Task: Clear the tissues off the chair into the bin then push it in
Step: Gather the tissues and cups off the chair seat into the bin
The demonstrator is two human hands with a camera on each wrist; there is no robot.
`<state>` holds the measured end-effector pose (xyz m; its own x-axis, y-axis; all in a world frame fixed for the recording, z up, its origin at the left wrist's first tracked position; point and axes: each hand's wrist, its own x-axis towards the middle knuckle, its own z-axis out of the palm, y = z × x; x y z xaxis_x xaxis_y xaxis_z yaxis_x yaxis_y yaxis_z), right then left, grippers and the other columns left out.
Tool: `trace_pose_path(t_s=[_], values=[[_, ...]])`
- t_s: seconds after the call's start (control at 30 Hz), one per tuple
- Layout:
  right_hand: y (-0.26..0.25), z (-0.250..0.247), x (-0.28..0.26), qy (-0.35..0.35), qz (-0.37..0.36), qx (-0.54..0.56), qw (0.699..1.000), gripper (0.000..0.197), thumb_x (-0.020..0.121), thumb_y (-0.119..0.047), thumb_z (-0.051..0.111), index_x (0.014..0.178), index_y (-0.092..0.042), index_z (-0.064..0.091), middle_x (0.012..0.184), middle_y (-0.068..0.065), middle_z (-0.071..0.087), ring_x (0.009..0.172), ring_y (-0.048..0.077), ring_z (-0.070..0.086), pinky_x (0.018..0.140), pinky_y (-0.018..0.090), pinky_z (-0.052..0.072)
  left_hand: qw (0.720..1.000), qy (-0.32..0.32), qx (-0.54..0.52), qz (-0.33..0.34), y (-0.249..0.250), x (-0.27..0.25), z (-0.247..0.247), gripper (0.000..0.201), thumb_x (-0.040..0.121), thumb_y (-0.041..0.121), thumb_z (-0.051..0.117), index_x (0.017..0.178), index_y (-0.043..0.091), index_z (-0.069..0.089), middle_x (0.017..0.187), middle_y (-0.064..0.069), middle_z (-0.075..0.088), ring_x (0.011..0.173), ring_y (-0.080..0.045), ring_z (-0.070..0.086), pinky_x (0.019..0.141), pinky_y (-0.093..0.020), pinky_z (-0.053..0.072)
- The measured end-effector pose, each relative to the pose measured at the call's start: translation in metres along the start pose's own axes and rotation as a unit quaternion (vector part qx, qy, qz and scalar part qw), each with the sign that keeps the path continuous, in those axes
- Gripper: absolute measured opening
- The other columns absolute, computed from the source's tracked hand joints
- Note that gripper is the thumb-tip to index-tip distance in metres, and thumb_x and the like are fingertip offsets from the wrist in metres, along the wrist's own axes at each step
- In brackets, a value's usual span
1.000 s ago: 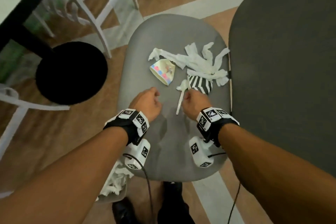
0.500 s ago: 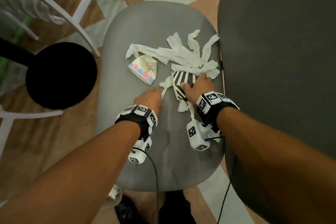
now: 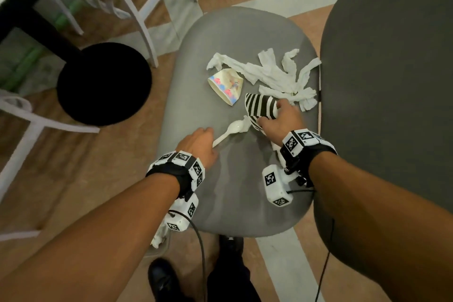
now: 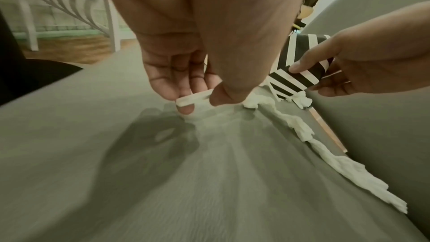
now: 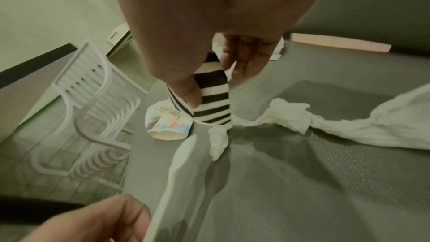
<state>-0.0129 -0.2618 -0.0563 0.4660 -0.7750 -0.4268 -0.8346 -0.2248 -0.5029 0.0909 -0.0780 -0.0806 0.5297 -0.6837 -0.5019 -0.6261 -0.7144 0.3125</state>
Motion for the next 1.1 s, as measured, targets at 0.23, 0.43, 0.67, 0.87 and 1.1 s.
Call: trace_pose_path(t_s=[0.23,0.43,0.67,0.87,1.1], values=[[-0.065,0.064,-0.099,-0.061,-0.088,0.040,0.993,0.049,0.082,-0.035,0.070,0.125,-0.019,0.052,0.117,-0.001,0.066,0.106,0.020,0.062,0.084,0.024,0.042,0.987,0.085,-0.124,-0.063,-0.087,-0.090,0.004,0.007,0.085,0.022,0.055,0.087,0.019,0.049,0.088,-0.003,0.055,0.080,-0.030,0.059,0.072,-0.039,0.051],[-0.102,0.195,-0.200,-0.158,-0.146,0.034,0.976,0.040,0.089,-0.028,0.064,0.127,-0.016,0.055,0.122,0.005,0.064,0.109,0.022,0.063,0.096,0.030,0.048,0.968,0.094,-0.147,-0.178,-0.214,-0.184,0.048,0.014,0.092,0.015,0.045,0.092,0.014,0.059,0.082,-0.012,0.064,0.075,-0.033,0.058,0.065,-0.032,0.038],[-0.058,0.329,-0.225,-0.254,-0.192,-0.239,0.917,0.051,0.091,-0.007,0.052,0.140,-0.008,0.035,0.146,0.019,0.027,0.119,0.041,0.054,0.099,0.042,0.048,0.953,0.072,-0.175,-0.235,-0.303,-0.229,0.160,0.015,0.089,0.003,0.048,0.094,0.008,0.061,0.099,-0.018,0.061,0.090,-0.036,0.059,0.072,-0.032,0.040],[-0.018,0.398,-0.192,-0.267,-0.234,-0.307,0.883,0.057,0.079,0.004,0.064,0.126,-0.013,0.036,0.134,0.019,0.038,0.113,0.040,0.054,0.091,0.045,0.048,0.961,0.102,-0.195,-0.166,-0.296,-0.169,0.225,0.012,0.090,0.005,0.052,0.100,0.008,0.058,0.110,-0.014,0.055,0.092,-0.035,0.057,0.078,-0.042,0.047],[-0.013,0.456,-0.167,-0.308,-0.325,-0.340,0.827,0.039,0.094,-0.016,0.050,0.132,-0.014,0.041,0.128,0.018,0.053,0.112,0.040,0.059,0.090,0.044,0.049,0.981,0.008,-0.096,-0.171,-0.303,-0.106,0.275,0.029,0.091,0.007,0.055,0.119,0.010,0.056,0.120,-0.014,0.055,0.100,-0.037,0.061,0.077,-0.043,0.052]])
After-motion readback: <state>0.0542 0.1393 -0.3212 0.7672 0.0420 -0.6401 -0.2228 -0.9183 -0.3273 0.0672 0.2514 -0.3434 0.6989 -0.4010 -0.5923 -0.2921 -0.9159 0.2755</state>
